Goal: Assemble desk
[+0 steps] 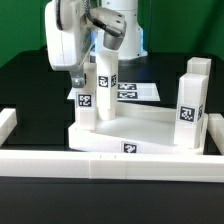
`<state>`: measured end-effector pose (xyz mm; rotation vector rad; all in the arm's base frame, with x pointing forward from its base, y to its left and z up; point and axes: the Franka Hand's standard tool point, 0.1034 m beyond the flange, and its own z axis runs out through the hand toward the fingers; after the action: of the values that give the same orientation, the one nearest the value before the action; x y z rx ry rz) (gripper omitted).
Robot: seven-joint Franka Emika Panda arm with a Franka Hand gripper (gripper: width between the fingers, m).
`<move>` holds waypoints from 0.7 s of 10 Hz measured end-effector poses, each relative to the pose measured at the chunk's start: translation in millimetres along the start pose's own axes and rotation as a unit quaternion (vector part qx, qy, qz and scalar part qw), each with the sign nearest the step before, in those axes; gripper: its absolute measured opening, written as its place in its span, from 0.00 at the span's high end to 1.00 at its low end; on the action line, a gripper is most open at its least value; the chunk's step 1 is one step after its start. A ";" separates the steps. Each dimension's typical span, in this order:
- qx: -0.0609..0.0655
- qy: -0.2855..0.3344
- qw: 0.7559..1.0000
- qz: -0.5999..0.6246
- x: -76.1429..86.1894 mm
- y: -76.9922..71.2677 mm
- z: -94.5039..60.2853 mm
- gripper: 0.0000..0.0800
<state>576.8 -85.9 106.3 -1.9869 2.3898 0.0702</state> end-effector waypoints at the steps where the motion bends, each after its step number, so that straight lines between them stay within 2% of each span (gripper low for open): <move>1: 0.002 -0.003 0.999 0.037 -0.2 -0.2 0.2 0.64; 4: 0.004 -0.009 0.992 0.124 0.2 -0.5 0.3 0.64; 7: 0.004 -0.010 0.992 0.129 -0.3 -0.5 0.5 0.64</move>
Offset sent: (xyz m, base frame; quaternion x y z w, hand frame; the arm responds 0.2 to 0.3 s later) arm -0.0043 -0.0025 -0.0042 0.0059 -0.0240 0.2527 0.9672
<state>577.3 -85.7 105.8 -1.6552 2.6142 0.0863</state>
